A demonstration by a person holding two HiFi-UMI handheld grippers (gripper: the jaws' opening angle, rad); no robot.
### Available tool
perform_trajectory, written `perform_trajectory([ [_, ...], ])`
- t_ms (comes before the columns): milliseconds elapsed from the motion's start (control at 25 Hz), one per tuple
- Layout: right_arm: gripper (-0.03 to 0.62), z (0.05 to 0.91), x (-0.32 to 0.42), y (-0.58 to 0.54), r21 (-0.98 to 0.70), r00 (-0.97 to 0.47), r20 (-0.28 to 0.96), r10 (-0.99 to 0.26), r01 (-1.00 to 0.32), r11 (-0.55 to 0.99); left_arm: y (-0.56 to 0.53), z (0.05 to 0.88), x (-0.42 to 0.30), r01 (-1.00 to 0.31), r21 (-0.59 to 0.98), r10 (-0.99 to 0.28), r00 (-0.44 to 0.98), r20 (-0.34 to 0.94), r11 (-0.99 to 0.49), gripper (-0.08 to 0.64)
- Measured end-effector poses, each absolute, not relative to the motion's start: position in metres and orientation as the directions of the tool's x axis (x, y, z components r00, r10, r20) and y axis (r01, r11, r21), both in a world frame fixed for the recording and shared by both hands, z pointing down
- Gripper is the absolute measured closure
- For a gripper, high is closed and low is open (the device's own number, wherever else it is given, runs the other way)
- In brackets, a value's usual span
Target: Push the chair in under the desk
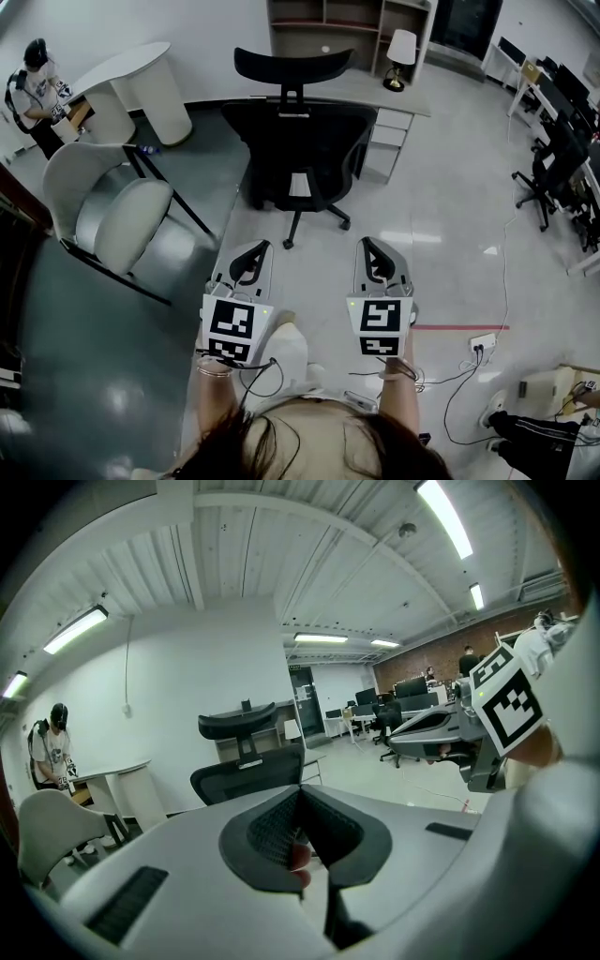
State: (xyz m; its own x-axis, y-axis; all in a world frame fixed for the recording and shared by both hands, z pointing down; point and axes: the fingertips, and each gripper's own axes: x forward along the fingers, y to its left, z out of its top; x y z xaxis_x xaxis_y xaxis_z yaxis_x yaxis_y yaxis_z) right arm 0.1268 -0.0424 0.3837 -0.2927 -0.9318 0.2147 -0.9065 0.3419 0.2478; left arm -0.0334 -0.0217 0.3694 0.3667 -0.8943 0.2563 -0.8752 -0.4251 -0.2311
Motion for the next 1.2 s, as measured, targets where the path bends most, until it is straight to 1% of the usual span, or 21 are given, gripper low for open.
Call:
perform_trajectory([
  [800,0.569,0.381,0.131,0.014,0.267,-0.332,0.175,-0.927,-0.89,0.369,0.041,0.364,-0.021,-0.888,-0.234,-0.912,0.349,0.215,-0.395,0.549],
  [1200,0.569,0.385,0.127,0.015,0.265,-0.337,0.17,-0.926,-0.889,0.373,0.041,0.366,-0.023,-0.886,-0.256,-0.916,0.337,0.219,-0.387,0.549],
])
